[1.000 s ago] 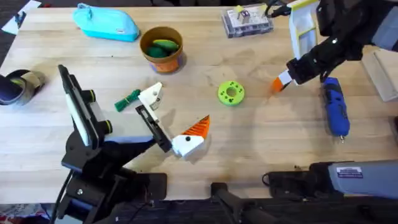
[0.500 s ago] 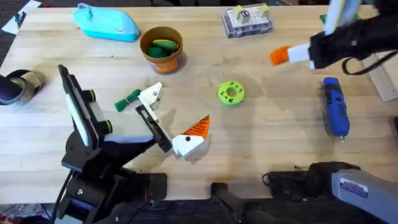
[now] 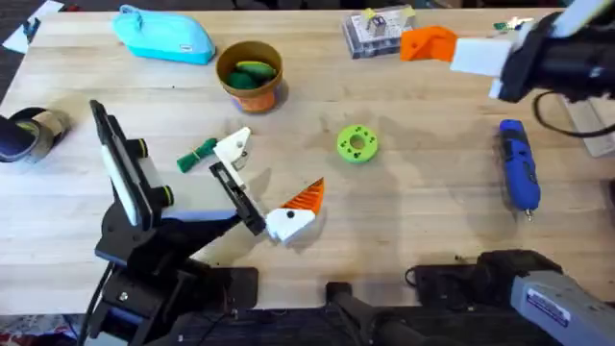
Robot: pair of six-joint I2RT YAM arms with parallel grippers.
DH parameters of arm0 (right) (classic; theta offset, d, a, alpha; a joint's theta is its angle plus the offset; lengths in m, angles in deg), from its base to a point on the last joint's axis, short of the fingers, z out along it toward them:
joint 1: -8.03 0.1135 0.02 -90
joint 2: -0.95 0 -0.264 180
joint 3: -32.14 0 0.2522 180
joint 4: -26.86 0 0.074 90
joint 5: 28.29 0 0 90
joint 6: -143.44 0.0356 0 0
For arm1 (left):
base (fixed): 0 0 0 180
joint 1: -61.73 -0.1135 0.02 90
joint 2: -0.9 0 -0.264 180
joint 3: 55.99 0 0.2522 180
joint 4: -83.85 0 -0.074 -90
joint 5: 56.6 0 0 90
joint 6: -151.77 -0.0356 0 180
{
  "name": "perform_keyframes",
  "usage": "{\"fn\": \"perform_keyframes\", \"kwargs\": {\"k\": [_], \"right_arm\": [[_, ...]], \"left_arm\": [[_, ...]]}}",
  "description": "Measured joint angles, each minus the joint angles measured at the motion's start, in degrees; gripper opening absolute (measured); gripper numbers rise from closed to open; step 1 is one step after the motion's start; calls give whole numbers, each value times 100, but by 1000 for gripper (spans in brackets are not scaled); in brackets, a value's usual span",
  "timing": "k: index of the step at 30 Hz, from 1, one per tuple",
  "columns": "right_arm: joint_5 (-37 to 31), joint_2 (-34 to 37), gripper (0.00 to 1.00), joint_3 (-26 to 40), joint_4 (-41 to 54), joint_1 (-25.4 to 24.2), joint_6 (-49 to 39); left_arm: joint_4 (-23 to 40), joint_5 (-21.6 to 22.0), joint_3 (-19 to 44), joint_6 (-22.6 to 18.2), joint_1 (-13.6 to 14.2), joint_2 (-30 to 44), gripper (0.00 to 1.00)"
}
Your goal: Pick up the gripper from the table and insert it into the empty holder that is missing its gripper. Then pick up a screw, insert it into the mounting hole, and use the screwdriver to tighten it. Finally, clean up the table by picking up the vegetable and placing it into the bucket.
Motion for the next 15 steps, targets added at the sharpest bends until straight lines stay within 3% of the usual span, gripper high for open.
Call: {"fn": "perform_keyframes", "kwargs": {"k": [7, 15], "right_arm": [[866, 160, 10, -1279, -1758, 573, 1779], [1229, 1152, 10, -1551, -2715, 1890, 2824]], "left_arm": [[0, 0, 0, -1, 0, 0, 995], [0, 1, 0, 0, 0, 0, 995]]}}
